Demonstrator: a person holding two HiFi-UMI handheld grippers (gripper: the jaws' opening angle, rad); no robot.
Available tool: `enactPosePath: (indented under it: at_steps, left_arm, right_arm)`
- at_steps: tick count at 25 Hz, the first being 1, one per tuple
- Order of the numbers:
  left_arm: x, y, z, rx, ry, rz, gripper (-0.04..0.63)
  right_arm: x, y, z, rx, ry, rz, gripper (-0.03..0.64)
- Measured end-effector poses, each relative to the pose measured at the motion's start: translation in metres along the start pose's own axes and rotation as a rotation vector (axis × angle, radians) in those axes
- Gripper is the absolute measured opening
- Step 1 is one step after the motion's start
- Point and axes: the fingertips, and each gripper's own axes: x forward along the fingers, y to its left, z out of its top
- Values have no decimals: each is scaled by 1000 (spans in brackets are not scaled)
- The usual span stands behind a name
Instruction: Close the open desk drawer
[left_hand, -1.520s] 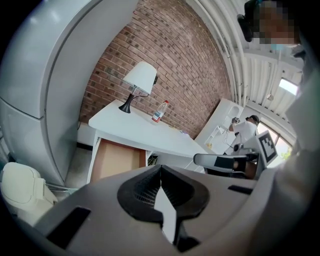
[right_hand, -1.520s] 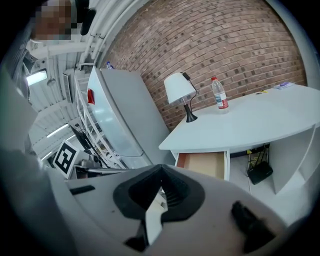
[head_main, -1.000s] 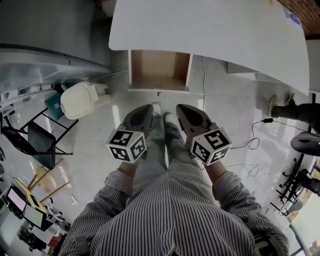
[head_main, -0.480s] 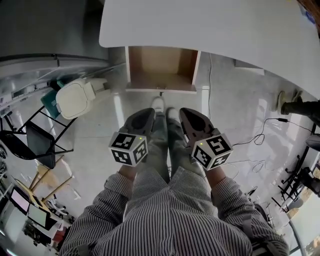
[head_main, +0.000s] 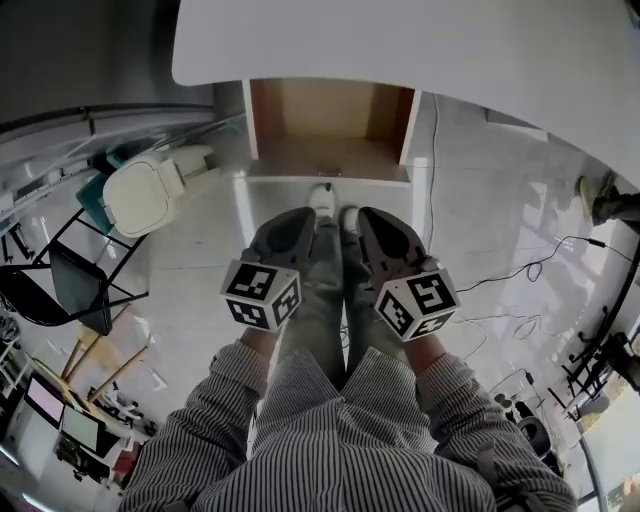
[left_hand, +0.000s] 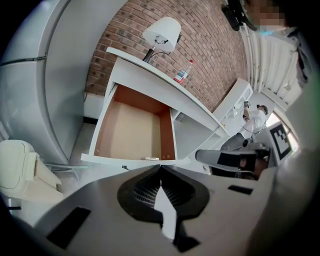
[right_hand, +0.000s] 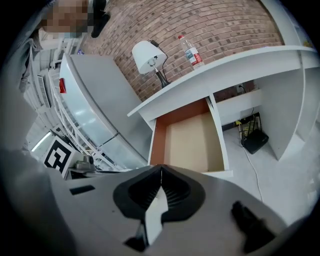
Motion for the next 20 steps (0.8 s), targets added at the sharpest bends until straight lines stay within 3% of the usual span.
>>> enactPosePath:
  at_steps: [11, 20]
  left_arm:
    - [41, 39, -28, -4, 13, 42, 14]
    - [59, 55, -38, -22, -51, 56, 12]
  right_arm:
    - [39, -18, -47, 52, 10, -10, 17]
    - [58, -40, -65, 109, -27, -58, 17]
